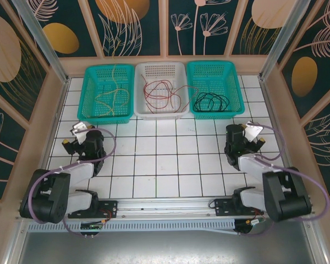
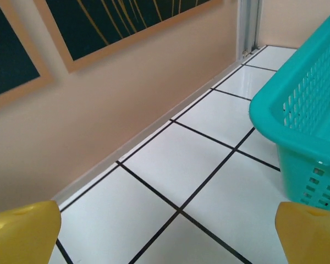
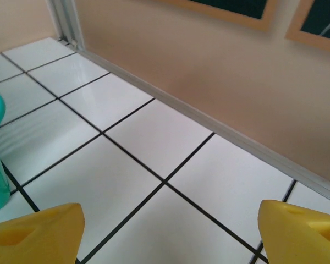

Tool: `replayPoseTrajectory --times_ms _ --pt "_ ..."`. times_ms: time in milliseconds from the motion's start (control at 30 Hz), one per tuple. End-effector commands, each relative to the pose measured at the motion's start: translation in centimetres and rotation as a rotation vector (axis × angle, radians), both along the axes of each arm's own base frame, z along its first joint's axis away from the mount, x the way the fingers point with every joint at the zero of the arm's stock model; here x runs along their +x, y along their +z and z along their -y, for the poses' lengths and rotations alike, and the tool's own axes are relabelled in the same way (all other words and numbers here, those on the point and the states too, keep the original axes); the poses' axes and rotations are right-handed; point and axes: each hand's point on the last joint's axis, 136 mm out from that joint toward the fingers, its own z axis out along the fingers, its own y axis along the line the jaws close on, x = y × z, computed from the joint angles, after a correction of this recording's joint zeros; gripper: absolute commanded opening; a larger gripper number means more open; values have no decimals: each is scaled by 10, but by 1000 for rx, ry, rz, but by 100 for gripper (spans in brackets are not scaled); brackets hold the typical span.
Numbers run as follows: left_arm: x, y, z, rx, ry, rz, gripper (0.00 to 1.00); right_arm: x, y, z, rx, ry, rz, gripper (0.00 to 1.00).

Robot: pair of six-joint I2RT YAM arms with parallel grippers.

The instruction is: Untangle the cables

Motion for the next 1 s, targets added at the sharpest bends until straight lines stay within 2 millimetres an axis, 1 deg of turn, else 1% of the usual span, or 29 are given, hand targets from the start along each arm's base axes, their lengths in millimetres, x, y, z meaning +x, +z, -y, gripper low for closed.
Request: replayPoseTrajectory --times_ms 0,33,67,100,133,200,233,267,300,333,367,433,500,567,600,633,667,733,767,967 --pt "23 34 6 -72 -65 244 99 26 32 -10 -50 123 188 84" --pt "29 35 8 -61 -79 236 99 36 37 -21 -54 221 214 84" --pt "36 35 11 -53 -106 226 99 41 41 -29 -61 290 245 84" --pt "43 37 17 -34 -147 217 99 44 47 -36 -70 364 289 84" --pt "48 36 20 -28 -172 223 99 46 49 -42 -79 429 310 84" --pt "50 35 20 -9 -184 249 99 48 44 -39 -51 494 351 84" --pt "59 28 26 -33 -225 191 99 52 38 -49 -22 587 340 86" --pt "61 29 28 -29 -255 198 99 59 29 -55 14 642 296 94" --pt "61 30 32 -25 -282 210 99 65 24 -55 21 650 282 99" --pt "64 27 37 -31 -322 194 99 68 25 -54 6 651 302 99" --pt "67 27 41 -29 -353 192 99 69 19 -55 37 666 275 99" --pt "76 22 41 -58 -386 169 99 67 23 -52 41 670 300 99" --pt "75 22 40 -75 -406 180 99 68 21 -52 48 670 289 99" --pt "73 22 48 -70 -466 193 99 68 20 -52 47 667 287 99" --pt "66 23 48 -59 -478 242 99 68 21 -52 44 666 290 99" --pt "60 23 42 -61 -449 273 99 67 20 -52 43 665 286 99" --pt "63 15 42 -85 -450 214 99 68 21 -52 40 667 287 99" --pt "61 23 42 -66 -449 260 99 69 20 -53 34 667 278 99" --pt "61 19 42 -74 -449 238 99 69 20 -54 33 667 280 99" --pt "62 19 43 -68 -455 231 99 69 21 -54 32 667 281 99"
